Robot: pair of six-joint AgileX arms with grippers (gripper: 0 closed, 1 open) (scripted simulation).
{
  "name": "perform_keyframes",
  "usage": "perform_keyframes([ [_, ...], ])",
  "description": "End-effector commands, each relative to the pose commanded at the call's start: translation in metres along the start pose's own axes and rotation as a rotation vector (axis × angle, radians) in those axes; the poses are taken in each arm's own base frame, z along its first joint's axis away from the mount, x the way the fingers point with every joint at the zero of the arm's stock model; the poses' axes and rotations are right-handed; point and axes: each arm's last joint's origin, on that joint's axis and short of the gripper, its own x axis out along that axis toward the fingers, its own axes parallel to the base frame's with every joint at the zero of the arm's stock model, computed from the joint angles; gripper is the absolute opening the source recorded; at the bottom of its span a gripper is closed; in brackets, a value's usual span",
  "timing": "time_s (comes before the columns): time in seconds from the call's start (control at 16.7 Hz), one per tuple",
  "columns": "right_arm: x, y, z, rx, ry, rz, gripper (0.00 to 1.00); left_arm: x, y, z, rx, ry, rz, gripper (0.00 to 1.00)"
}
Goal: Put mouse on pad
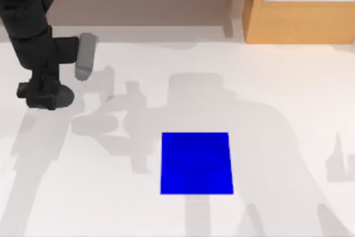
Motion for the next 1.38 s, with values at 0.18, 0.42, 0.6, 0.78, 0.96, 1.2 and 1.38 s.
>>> perform_keyframes([
  [0.18,0.000,0.000,0.000,0.000,0.000,0.000,1.00,0.008,-0.011,0.065,0.460,0.009,-0.019,0.00],
  [0.42,0.000,0.000,0.000,0.000,0.000,0.000,1.00,0.013,-0.041,0.143,1.007,0.019,-0.016,0.00],
  [0.6,0.000,0.000,0.000,0.000,0.000,0.000,1.00,0.012,-0.070,0.190,1.350,0.033,0.008,0.00],
  [0.78,0.000,0.000,0.000,0.000,0.000,0.000,1.00,0.011,-0.096,0.222,1.584,0.048,0.029,0.00],
  [0.96,0.000,0.000,0.000,0.000,0.000,0.000,1.00,0.010,-0.106,0.233,1.661,0.055,0.038,0.00],
  [1.2,0.000,0.000,0.000,0.000,0.000,0.000,1.00,0.010,-0.105,0.231,1.658,0.054,0.036,0.00],
  [1.38,0.000,0.000,0.000,0.000,0.000,0.000,1.00,0.012,-0.105,0.230,1.657,0.041,0.025,0.00],
])
